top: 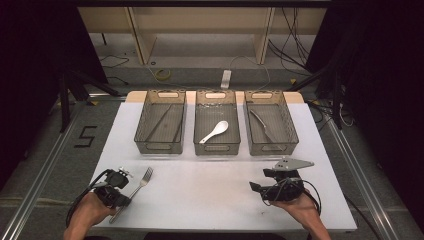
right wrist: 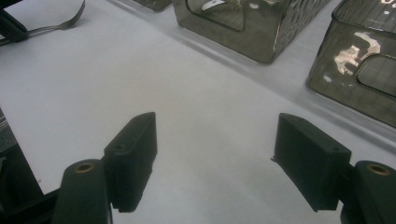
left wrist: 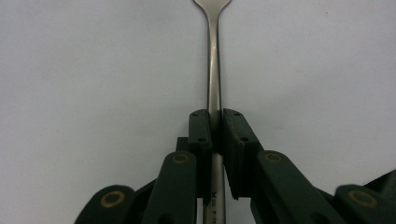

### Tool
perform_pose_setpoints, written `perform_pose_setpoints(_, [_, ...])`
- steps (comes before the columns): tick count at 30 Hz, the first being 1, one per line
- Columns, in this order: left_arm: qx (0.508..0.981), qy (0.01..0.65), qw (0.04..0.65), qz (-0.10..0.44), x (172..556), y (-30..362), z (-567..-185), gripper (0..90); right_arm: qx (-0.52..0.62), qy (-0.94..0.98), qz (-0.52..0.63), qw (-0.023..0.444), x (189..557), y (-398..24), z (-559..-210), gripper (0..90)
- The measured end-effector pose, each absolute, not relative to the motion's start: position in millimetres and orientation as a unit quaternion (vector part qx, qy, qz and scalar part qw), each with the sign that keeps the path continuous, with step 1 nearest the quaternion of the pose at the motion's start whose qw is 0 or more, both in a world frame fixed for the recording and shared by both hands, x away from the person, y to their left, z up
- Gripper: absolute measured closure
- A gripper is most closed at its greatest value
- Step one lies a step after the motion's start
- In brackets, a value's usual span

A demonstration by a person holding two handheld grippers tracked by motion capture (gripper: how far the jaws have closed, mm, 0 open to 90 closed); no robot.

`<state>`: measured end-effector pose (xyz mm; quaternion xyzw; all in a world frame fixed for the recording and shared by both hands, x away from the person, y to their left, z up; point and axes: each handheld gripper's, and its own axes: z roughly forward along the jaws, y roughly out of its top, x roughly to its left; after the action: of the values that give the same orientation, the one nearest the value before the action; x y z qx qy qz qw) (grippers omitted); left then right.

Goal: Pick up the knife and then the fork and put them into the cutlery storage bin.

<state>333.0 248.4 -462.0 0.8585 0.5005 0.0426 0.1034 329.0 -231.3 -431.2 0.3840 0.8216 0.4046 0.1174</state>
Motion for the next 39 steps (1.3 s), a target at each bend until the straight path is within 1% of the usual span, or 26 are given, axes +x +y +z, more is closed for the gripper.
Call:
perform_pose_setpoints(8, [0.861,0.494,0.116,0.048,333.9,248.1,-457.6,82.3,0.384,0.821,0.406,0.117,329.2,-231.2,-431.1,30.8])
perform_pose_setpoints(14, [0.861,0.489,0.133,0.051,333.3,245.7,-452.8,82.4,0.384,0.821,0.407,0.116,329.2,-231.1,-431.0,30.8])
perform_pose_setpoints(16, [0.860,0.486,0.147,0.055,332.5,244.3,-448.3,82.4,0.385,0.820,0.407,0.115,329.4,-231.3,-431.0,30.8])
perform_pose_setpoints(22, [0.867,0.467,0.169,0.043,334.7,232.5,-442.9,82.4,0.380,0.818,0.417,0.111,329.0,-227.0,-429.6,30.8])
perform_pose_setpoints(26, [0.882,0.435,0.178,0.030,338.8,213.9,-435.4,82.3,0.363,0.823,0.423,0.112,326.2,-219.6,-427.4,30.8])
perform_pose_setpoints(39, [0.920,0.341,0.193,-0.010,359.3,127.3,-423.0,82.3,0.290,0.849,0.428,0.111,312.2,-190.7,-424.1,30.8])
